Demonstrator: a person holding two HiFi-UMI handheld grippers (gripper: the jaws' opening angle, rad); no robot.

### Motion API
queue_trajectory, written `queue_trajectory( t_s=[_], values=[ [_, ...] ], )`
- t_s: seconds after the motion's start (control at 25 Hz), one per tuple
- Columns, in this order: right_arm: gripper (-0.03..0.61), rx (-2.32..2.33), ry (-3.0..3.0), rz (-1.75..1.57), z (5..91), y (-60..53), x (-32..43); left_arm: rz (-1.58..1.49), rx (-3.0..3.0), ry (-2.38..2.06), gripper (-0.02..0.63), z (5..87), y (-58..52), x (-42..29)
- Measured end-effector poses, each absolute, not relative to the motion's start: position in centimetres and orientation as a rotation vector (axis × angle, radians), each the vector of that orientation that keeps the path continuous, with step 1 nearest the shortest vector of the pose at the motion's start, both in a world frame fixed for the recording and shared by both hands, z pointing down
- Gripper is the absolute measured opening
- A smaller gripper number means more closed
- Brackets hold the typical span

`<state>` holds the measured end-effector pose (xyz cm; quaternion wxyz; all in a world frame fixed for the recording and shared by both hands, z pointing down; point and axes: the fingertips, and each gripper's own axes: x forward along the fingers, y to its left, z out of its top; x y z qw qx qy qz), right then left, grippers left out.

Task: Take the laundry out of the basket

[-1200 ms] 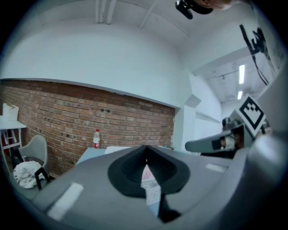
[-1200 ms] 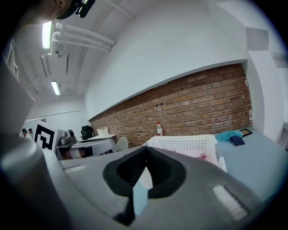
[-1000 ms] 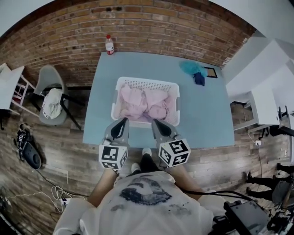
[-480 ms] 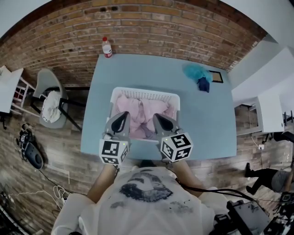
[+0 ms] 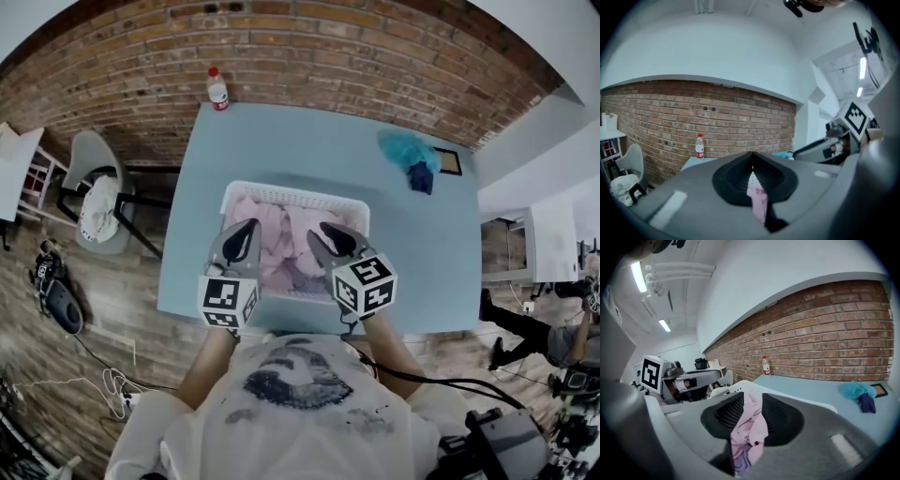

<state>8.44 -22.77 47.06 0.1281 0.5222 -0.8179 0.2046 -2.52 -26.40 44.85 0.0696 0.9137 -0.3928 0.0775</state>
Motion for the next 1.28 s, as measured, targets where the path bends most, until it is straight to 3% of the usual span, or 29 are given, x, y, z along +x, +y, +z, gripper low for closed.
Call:
queue_trajectory(
  t_s=[0.08,0.28,0.6,1.28],
  values=[
    [0.144,1.410,-2.345,0.579,48.3,-23.2,8.3,0.236,2.733,-1.190,-0.009,45.2,-26.7,-2.7],
    [0.397,1.071,-2.269,0.526,51.9,-23.5,6.3,0.233,2.707,-1.207,-0.009,45.7,-27.3,-3.2],
    [0.563,0.772,-2.246,0.494,55.6,-24.0,4.0,0.185,2.660,-1.231,-0.009,45.7,-27.8,-3.8],
    [0.569,0.326,-1.961,0.197,64.3,-25.0,2.7,0.207,2.640,-1.300,-0.009,45.9,-28.0,-4.6]
  ],
)
